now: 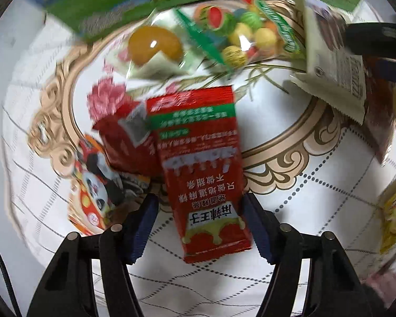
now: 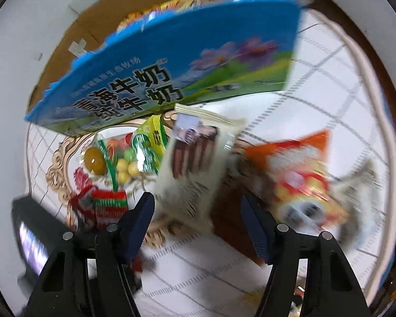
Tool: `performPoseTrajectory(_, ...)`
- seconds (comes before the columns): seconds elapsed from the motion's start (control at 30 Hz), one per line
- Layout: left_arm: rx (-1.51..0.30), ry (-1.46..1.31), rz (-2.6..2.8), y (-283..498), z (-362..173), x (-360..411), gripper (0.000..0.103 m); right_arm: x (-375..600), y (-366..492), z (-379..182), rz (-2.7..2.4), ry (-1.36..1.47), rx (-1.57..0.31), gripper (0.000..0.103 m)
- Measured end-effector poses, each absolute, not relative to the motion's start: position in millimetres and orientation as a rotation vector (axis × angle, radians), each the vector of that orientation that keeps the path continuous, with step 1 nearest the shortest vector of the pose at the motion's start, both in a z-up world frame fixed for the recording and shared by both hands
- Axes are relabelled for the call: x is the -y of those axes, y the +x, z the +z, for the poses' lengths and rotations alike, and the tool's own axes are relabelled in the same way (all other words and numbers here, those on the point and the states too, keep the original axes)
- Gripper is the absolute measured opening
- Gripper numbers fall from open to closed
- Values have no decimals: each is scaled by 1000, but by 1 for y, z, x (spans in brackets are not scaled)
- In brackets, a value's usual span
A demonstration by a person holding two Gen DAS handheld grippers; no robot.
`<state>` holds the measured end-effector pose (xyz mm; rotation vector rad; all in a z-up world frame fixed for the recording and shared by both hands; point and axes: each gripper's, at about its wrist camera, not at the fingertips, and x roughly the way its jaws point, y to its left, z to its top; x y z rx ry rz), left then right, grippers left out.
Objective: Organize snacks
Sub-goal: 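Grasp the red sauce sachet with left tool while right tool grasps Franzzi wafer pack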
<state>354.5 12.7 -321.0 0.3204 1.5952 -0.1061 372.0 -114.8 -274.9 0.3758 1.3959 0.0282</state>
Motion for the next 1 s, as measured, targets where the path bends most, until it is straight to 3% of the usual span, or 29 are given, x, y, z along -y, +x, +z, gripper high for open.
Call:
performPoseTrajectory(0.13, -1692, 23, -62, 365, -332, -43, 69, 104, 394, -304, 11, 395, -1457, 69)
performPoseTrajectory(0.23, -1680, -68, -42, 365, -333, -53, 70, 97, 390, -308, 28, 310, -1475, 61)
performPoseTrajectory(0.53, -1621, 177, -58, 346, -289, -47, 70, 78, 326, -313, 185, 53, -1628, 61)
performPoseTrajectory(0.8, -1611, 207, -172, 356, -250, -33, 70, 94, 318, -320, 131, 158, -1637, 67)
performPoseTrajectory(1.0, -1626, 265, -158, 385, -280, -23, 70, 106, 328, -317, 79, 192, -1608, 68)
